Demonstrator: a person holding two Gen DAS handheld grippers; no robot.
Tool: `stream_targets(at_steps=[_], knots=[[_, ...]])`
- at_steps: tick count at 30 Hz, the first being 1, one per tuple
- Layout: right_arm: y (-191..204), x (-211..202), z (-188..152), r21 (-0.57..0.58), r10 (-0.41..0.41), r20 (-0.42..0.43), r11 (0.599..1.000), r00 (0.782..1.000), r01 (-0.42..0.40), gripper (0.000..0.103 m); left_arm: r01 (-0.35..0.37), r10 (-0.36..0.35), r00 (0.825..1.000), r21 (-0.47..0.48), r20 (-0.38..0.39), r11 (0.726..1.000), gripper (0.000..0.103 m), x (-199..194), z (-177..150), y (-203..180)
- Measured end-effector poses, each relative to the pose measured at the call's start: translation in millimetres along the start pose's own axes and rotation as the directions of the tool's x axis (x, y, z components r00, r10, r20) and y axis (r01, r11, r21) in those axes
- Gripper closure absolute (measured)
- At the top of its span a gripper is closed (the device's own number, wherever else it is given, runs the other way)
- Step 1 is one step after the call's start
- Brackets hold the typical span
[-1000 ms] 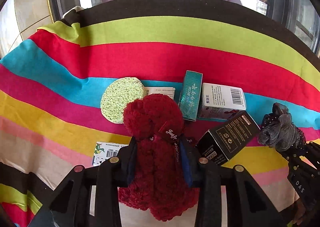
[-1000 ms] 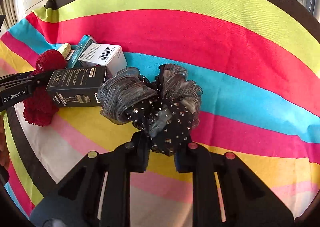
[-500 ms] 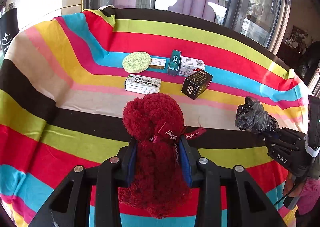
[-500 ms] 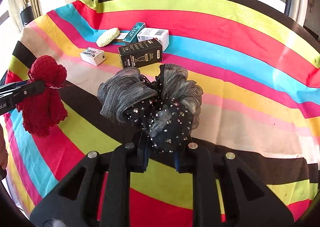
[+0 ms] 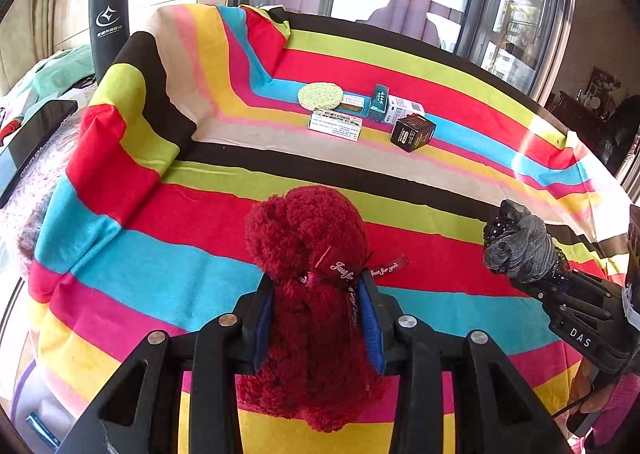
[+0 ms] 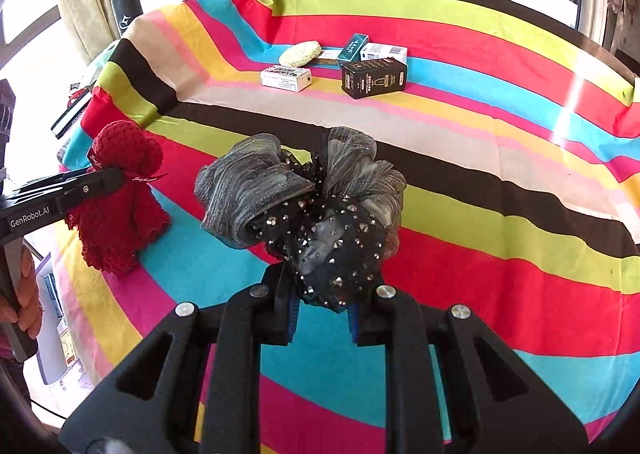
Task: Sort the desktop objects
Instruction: 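Carry the red plush and scrunchie with both tools toward the bin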
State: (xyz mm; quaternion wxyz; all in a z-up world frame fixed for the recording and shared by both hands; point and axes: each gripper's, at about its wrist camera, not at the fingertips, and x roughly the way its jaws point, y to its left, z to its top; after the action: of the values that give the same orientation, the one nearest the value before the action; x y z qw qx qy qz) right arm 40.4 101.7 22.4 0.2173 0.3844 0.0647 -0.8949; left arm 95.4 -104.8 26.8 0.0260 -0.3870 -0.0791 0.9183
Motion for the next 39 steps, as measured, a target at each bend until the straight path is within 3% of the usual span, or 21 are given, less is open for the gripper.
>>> stream_targets(at_steps=[16,25,32,39], knots=[[71,-12,-22,-0.103,0.062,-0.019,0.993,0.998,-0.063,0.081,-0.033,0.034,0.999,-0.062,0.025,0.998,0.064,-41,-40,46],[125,-6,-25,-0.224,0.121,-0.044,0.966,0.992,-0.128,0.081,-0.097,0.104,0.993,-0.098,0.062,0.990,0.064,-74,-61,82],[181,-1,-31,-0.348,0.191,-0.077,0.915,0.979,-0.206,0.081,-0.164,0.182,0.981,-0.209,0.071,0.964,0.064,-101,-86,135],[243,3,-43,-0.477,0.256,-0.126,0.832,0.959,-0.285,0.081,-0.252,0.282,0.958,-0.336,0.043,0.908,0.064,-126,-117,194]])
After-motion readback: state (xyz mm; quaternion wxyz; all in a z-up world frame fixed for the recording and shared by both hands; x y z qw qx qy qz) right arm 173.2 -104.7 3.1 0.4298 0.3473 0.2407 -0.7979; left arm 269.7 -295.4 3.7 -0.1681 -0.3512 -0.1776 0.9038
